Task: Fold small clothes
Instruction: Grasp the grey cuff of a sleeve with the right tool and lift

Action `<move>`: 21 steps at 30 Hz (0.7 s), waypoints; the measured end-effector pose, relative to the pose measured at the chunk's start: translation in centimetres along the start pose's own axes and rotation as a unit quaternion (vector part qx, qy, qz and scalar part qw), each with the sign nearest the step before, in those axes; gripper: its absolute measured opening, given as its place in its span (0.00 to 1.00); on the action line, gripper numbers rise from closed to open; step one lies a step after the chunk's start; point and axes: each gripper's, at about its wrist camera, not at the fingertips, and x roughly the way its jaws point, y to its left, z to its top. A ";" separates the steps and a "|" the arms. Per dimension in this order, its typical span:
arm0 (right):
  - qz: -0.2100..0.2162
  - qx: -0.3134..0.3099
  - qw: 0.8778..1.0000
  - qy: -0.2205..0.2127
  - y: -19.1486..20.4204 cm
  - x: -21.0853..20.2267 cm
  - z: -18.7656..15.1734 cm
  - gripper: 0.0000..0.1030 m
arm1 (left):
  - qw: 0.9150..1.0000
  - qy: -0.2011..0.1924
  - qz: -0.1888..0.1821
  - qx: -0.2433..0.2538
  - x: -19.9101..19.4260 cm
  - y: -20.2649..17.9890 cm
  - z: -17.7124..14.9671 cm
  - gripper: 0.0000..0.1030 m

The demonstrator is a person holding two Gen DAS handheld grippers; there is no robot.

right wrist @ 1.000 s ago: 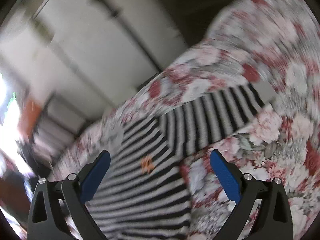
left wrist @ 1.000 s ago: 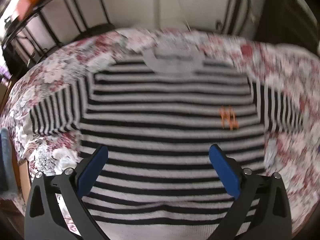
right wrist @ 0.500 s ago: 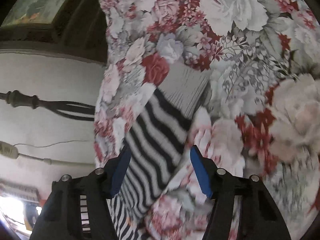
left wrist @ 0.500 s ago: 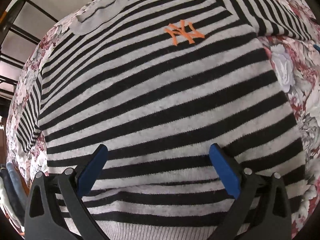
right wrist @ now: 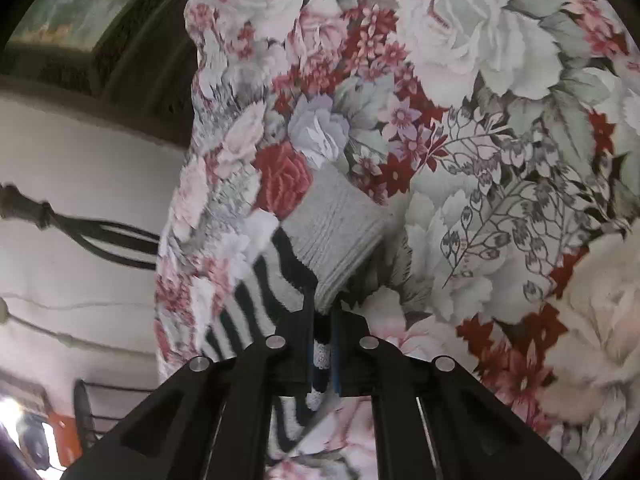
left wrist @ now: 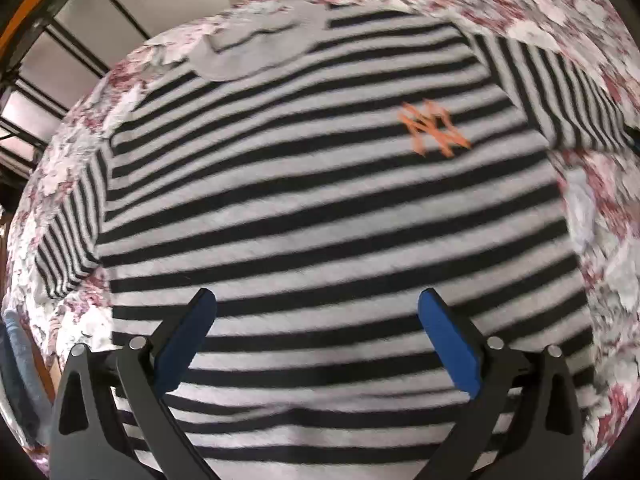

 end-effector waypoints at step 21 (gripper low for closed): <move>0.140 -0.251 0.952 0.109 20.7 -4.8 -16.2 0.07 | 0.986 0.011 -0.090 -0.141 2.8 5.3 9.4 0.96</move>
